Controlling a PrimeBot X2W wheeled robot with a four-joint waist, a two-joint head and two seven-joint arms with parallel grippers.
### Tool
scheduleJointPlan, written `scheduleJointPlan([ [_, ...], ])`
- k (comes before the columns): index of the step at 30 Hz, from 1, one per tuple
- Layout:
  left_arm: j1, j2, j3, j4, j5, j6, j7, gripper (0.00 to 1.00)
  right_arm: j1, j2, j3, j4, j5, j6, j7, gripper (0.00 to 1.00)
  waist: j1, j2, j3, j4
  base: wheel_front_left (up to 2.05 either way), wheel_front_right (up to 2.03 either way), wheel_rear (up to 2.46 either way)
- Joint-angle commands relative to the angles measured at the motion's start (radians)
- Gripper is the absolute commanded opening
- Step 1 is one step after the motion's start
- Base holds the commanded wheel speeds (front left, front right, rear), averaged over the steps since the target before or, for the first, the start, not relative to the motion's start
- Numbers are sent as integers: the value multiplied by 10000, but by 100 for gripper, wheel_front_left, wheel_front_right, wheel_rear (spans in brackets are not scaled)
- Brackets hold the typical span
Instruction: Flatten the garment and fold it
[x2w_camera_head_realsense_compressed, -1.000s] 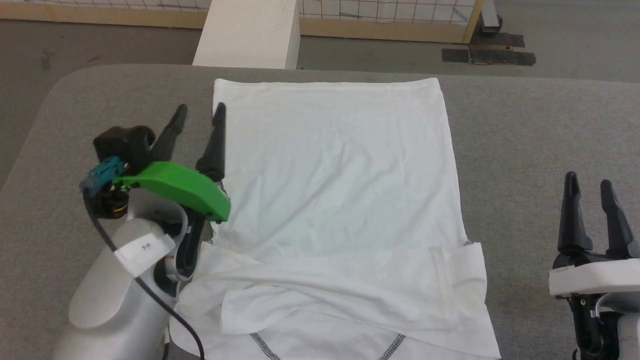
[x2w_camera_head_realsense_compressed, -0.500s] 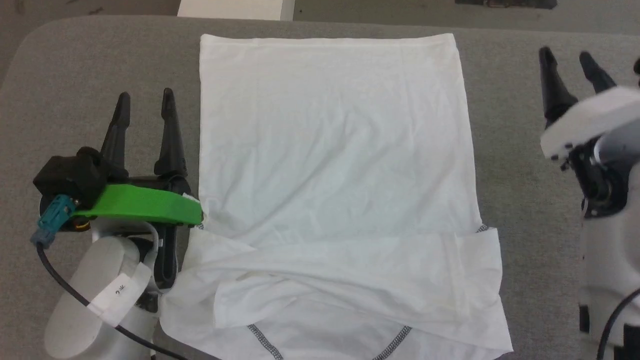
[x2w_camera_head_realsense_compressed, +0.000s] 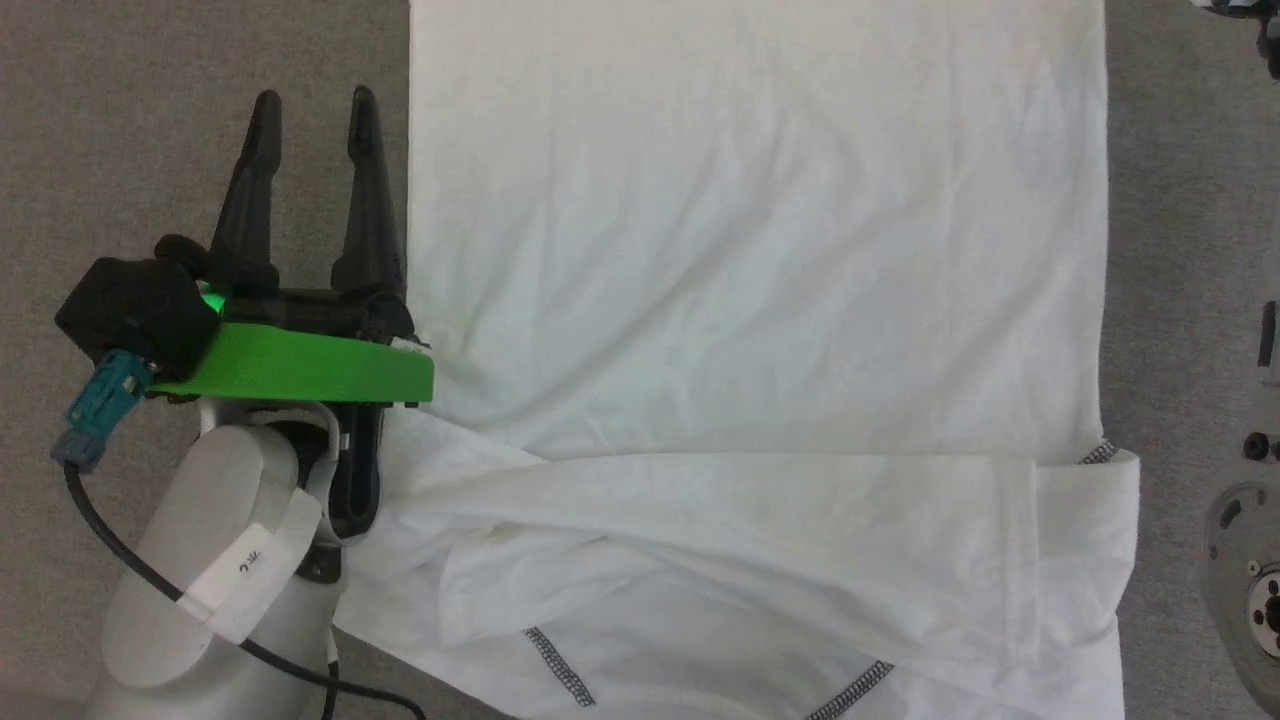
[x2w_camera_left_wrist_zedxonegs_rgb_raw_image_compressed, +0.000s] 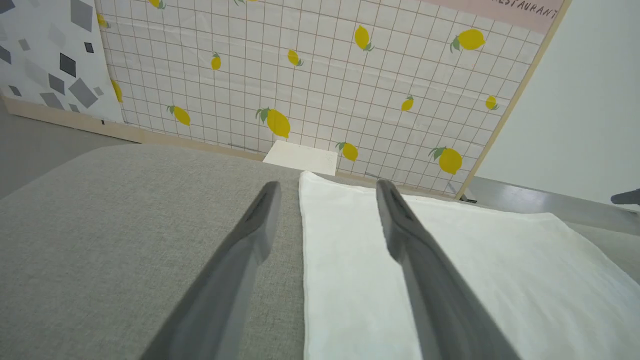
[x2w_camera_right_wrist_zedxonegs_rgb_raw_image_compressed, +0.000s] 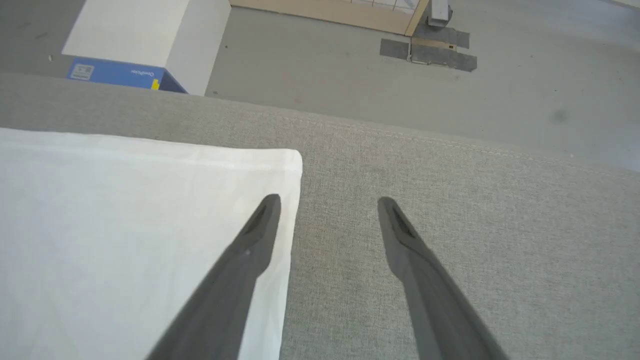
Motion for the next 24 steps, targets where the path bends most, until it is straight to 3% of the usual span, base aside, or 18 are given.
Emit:
scheduleJointPlan([
  [1,-120,-68,57,-62,143,-36,-70,100,-211,-13,160,161,-184,-15,423,100,-3,0,896,718,0,0,0],
  [8,-85,-180,95,-179,257,-64,-73,100,-515,-368,951,312,-693,-15,2036,100,-3,0,1257,856,0,0,0],
  [15,-184,-93,146,-152,214,-105,4,100,-287,-606,1103,-1,-318,-15,2780,97,-3,0,1476,816,0,0,0],
  [16,-271,-13,169,-160,202,-131,93,100,-271,-593,1076,-81,-227,-15,2885,25,-3,0,1522,777,0,0,0],
  [17,-370,68,193,-168,203,-147,190,100,-273,-579,1095,-158,-152,-15,2924,7,-3,0,1561,740,0,0,0],
  [18,-548,173,226,-179,189,-179,344,100,-280,-588,1128,-269,-57,-15,2922,0,-3,0,1602,697,0,0,0],
  [24,-2679,1062,341,93,37,-648,2051,100,-541,-622,1447,-770,412,-15,2875,0,-3,0,1789,329,0,0,0],
])
